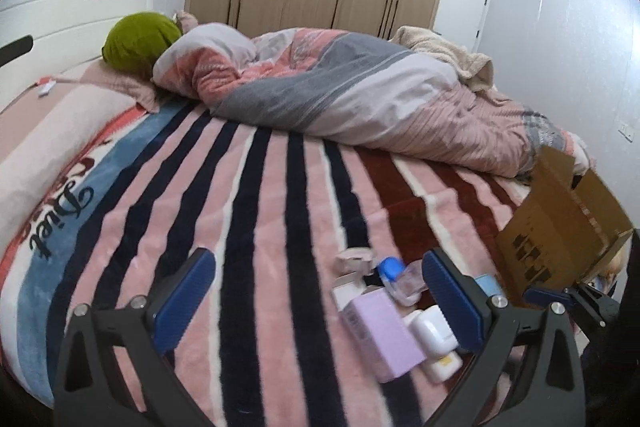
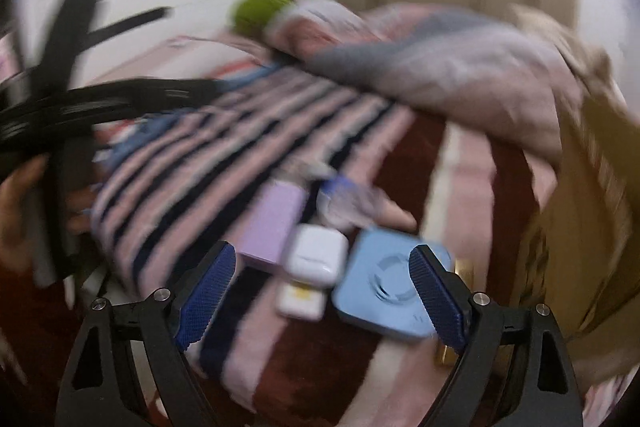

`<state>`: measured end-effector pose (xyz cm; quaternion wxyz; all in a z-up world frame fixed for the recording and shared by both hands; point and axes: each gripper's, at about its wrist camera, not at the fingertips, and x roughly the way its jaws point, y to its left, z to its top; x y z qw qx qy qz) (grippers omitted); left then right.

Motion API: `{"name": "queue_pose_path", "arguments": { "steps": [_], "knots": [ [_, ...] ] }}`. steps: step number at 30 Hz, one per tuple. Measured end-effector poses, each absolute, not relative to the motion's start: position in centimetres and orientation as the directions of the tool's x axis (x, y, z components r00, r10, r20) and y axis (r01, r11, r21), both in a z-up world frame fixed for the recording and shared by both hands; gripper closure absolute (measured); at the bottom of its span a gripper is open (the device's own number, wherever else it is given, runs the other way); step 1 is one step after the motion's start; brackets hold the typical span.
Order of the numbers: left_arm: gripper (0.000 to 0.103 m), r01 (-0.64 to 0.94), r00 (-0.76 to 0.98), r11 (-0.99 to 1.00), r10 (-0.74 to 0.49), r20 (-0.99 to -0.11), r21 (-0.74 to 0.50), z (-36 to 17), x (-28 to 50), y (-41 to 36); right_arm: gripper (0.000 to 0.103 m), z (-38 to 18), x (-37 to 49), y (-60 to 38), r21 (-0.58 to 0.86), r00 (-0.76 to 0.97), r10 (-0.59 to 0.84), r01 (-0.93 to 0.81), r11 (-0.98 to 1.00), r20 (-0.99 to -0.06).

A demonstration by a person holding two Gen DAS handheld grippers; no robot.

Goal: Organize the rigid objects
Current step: 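Lower the right gripper onto the light-blue square case and grasp it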

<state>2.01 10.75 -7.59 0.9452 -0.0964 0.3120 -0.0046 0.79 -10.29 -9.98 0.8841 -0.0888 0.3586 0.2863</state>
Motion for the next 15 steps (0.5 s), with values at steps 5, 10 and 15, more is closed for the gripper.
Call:
{"name": "queue_pose_path", "arguments": {
  "steps": [5,10,15],
  "knots": [
    [0.001,-0.03,0.796,0.98,-0.094,-0.597,-0.194,-9.7,2.7,11.7,0.015,-12.9,3.7,-11.6,0.051,0.609,0.307,-0.4,0.915,-0.732],
    [0.0,0.008,0.787,0.982,-0.121,-0.606,-0.186,-10.6,3.2,11.5,0.015,-14.0,4.1,-11.7,0.022,0.592,0.265,-0.384,0.923,-0.761],
    [0.0,0.078,0.781,0.961,-0.224,-0.582,-0.266,-10.7,3.0,11.7,0.015,-14.1,4.1,-10.8,-0.056,0.595,0.207,-0.393,0.918,-0.777]
  ]
}}
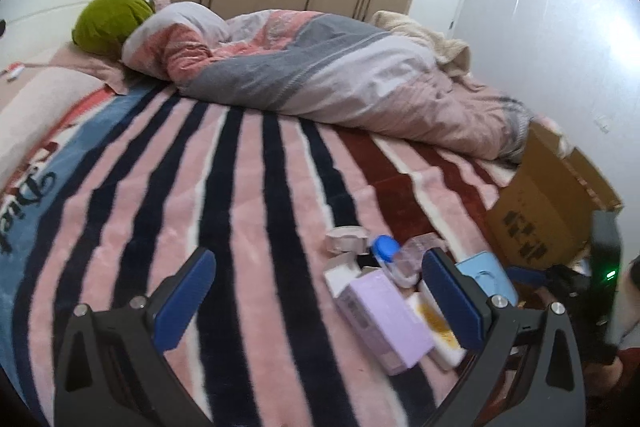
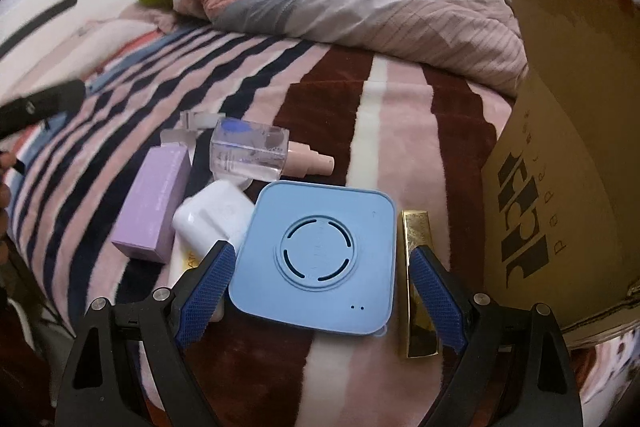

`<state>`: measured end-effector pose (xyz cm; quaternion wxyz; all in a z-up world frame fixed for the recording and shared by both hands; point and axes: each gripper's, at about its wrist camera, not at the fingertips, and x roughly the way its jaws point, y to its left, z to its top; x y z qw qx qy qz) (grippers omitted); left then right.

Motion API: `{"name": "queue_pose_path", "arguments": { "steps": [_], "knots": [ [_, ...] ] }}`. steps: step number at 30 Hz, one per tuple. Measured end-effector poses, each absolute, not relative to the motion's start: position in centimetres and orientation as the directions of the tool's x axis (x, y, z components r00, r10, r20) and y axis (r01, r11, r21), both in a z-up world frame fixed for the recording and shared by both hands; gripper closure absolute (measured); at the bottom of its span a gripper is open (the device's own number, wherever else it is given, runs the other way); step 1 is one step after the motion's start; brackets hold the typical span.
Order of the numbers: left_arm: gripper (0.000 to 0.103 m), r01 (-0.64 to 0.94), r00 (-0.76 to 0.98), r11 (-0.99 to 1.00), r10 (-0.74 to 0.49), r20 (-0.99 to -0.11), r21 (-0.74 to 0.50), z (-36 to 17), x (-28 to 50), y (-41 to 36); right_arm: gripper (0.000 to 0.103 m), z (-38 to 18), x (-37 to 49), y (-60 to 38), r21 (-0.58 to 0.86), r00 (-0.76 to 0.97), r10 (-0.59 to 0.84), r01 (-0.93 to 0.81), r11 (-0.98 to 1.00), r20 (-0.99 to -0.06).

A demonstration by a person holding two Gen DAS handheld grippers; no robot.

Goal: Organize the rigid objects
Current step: 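Lower the right gripper onto the light-blue square case and grasp it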

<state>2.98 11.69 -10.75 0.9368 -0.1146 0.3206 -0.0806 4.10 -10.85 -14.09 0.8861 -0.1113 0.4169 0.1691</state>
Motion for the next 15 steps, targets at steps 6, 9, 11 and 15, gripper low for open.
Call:
{"name": "queue_pose_path", "arguments": {
  "steps": [6,9,11,15],
  "knots": [
    [0.0,0.071,0.784,0.961,-0.219,-0.581,-0.267,-10.4,2.6,11.6,0.012,-15.1,4.0,-9.5,-0.111,0.561,0.162,-0.421,0.9,-0.811],
    [0.0,0.075,0.779,0.956,-0.235,-0.582,-0.285,-10.4,2.4,11.7,0.014,-15.8,4.6,-9.1,-0.151,0.578,0.124,-0.405,0.902,-0.807],
    [0.0,0.088,0.773,0.952,-0.25,-0.583,-0.292,-10.4,2.3,11.6,0.017,-15.9,4.7,-9.2,-0.15,0.587,0.119,-0.389,0.909,-0.801],
    [0.0,0.141,0.759,0.936,-0.312,-0.571,-0.323,-10.3,2.2,11.2,0.022,-15.1,3.6,-9.9,-0.142,0.615,0.143,-0.391,0.91,-0.776]
  ]
}}
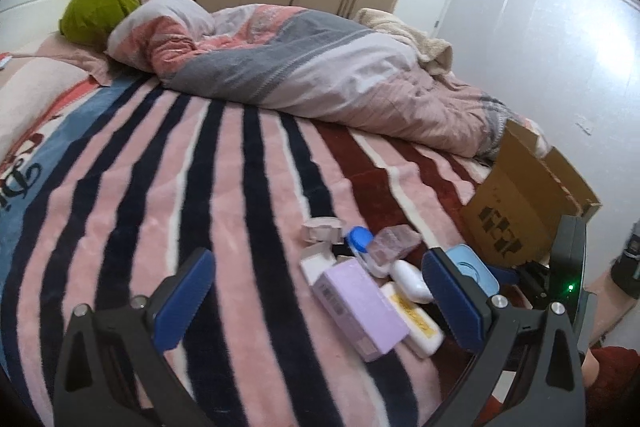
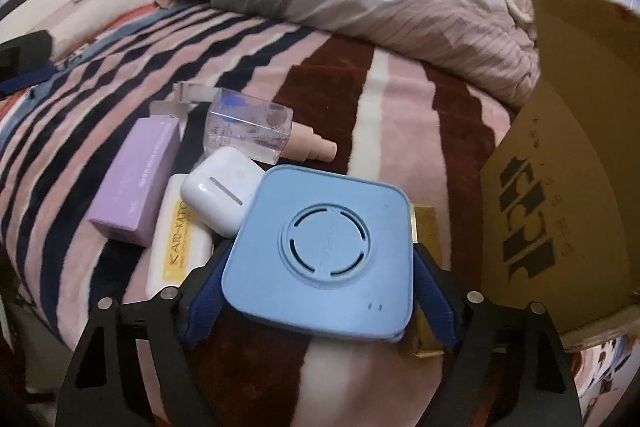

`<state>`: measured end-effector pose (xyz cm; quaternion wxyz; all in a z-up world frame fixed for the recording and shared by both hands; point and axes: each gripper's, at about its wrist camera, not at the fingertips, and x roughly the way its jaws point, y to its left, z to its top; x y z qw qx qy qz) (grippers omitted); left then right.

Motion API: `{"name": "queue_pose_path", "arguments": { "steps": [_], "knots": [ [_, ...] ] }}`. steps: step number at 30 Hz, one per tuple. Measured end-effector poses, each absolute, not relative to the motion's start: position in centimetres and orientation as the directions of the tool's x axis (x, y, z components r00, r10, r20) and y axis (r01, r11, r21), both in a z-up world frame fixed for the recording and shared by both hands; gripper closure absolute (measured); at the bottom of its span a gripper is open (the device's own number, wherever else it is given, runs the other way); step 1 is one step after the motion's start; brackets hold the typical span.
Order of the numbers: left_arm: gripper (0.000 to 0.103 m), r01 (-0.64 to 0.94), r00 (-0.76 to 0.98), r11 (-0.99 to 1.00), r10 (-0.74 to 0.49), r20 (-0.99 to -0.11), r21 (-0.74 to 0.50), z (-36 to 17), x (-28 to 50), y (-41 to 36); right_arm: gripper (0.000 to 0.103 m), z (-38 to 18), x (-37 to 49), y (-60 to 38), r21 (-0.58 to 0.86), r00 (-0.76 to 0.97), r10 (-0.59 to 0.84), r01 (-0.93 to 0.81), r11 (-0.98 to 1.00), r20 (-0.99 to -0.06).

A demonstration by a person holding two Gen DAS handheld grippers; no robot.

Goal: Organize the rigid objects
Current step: 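Lower the right gripper onto the light-blue square case and grasp it, then carry the blue case to the cardboard box and release it inside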

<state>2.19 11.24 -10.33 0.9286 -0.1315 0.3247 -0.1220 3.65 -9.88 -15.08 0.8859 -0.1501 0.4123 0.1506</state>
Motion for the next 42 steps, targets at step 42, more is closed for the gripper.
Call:
{"name": "queue_pose_path", "arguments": {
  "steps": [42],
  "knots": [
    [0.015,0.625,0.501,0.744,-0.614,-0.61,-0.237,2.9,9.9,-16.0,0.024,2.5,4.2,-24.2,-0.118,0.706,0.446,-0.594,0.796,-0.55]
  ]
}}
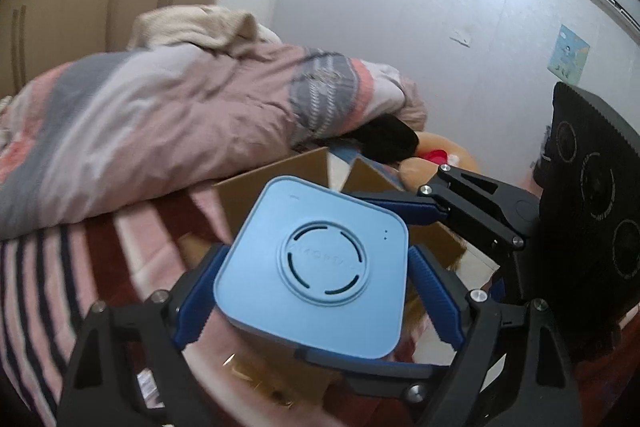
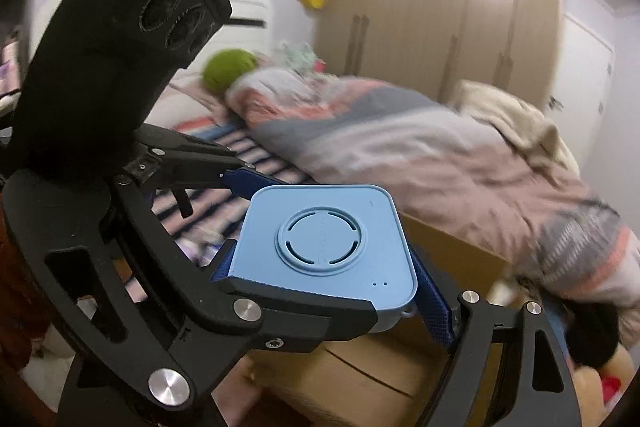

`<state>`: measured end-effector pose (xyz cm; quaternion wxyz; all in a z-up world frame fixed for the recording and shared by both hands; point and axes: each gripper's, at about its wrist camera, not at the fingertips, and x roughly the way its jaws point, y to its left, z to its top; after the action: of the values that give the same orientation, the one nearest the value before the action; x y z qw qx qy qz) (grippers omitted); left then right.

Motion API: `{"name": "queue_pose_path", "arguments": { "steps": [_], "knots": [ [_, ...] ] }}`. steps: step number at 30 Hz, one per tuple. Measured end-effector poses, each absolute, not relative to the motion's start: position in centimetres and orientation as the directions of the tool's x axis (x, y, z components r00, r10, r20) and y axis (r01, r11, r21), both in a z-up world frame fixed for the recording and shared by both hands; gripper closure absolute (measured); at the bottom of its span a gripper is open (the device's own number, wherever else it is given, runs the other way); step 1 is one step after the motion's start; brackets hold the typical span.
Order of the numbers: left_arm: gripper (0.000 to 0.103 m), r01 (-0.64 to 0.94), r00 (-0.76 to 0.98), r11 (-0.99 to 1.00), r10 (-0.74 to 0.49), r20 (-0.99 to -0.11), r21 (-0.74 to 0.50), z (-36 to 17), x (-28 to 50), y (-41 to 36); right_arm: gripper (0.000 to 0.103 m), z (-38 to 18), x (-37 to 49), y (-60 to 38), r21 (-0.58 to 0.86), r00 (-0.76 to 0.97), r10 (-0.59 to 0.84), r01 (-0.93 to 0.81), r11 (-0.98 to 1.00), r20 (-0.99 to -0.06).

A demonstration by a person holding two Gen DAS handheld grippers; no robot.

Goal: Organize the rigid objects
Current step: 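Carry the blue case to the cardboard box and release it inside, then move the right gripper back and grasp the white earbud case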

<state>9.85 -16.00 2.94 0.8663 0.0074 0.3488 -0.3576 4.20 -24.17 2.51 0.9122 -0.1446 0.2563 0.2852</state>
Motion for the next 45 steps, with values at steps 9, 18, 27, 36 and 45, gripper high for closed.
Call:
{"name": "queue_pose_path", "arguments": {
  "steps": [9,18,27,36,45],
  "knots": [
    [0.015,0.635,0.422,0.727,-0.609,-0.672,-0.261,0.8,13.7,-20.6,0.021,-0.5,8.0,-28.0,-0.131,0.657,0.324,-0.544,0.829,-0.681],
    [0.01,0.601,0.513,0.765,-0.591,-0.623,-0.231,3.0,12.1,-17.0,0.001,0.5,7.0,-26.6,-0.156,0.681,0.32,-0.539,0.827,-0.659],
    [0.004,0.432,0.706,0.888,-0.442,-0.554,-0.158,5.5,6.5,-6.0,0.001,2.4,4.3,-21.4,-0.094,0.612,0.47,-0.666,0.74,-0.636],
    [0.003,0.178,0.809,0.972,-0.233,-0.54,-0.153,2.7,2.2,5.0,0.001,1.3,1.2,-11.5,-0.047,0.463,0.617,-0.822,0.568,-0.636],
    [0.003,0.031,0.811,0.986,-0.121,-0.572,-0.164,-3.2,0.6,10.6,0.012,-8.9,4.2,-6.8,0.173,0.247,0.572,-0.796,0.58,-0.782]
  ]
}}
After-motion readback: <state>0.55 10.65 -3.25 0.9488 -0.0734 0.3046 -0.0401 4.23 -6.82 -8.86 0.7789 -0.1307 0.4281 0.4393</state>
